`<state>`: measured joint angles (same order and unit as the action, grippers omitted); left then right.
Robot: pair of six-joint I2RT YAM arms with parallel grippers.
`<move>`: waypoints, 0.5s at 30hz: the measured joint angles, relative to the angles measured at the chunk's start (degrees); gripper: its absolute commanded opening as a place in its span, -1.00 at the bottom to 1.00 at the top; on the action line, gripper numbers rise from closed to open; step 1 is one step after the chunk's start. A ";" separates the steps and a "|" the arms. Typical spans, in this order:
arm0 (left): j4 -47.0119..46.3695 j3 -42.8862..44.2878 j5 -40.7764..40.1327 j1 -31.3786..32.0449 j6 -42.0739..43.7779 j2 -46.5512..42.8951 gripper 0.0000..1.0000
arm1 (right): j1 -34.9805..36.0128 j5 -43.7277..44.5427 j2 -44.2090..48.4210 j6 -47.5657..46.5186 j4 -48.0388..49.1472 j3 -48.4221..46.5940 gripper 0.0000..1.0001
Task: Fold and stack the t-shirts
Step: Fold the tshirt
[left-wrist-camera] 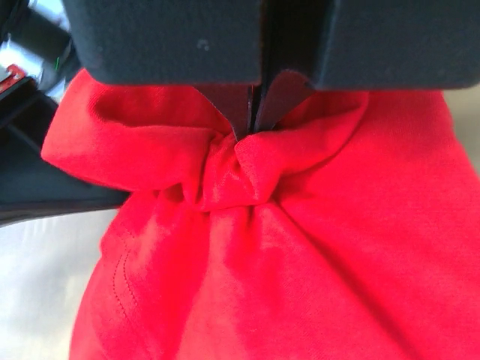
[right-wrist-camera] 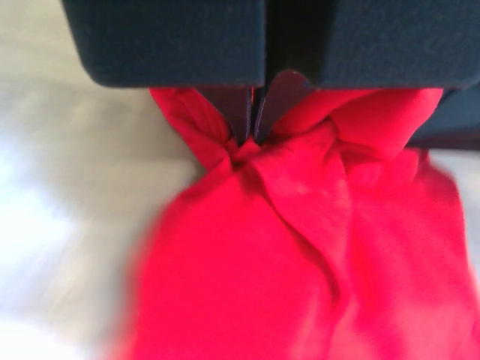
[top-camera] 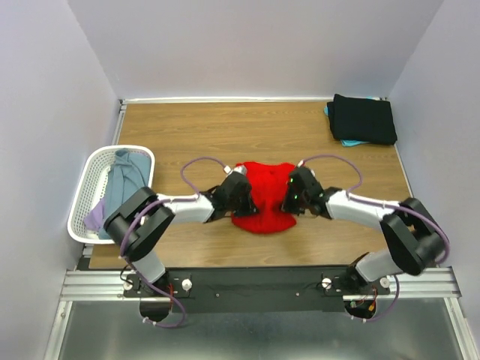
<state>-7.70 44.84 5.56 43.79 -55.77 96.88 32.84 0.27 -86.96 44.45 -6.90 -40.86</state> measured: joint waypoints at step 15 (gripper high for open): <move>19.85 -13.20 -1.07 6.56 -2.58 -30.49 -1.00 | 13.92 4.50 28.87 11.67 -23.91 5.97 -0.99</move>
<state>12.14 31.64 4.49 50.35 -58.35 66.39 46.76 4.78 -58.08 56.12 -30.81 -34.89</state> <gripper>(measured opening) 0.008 0.009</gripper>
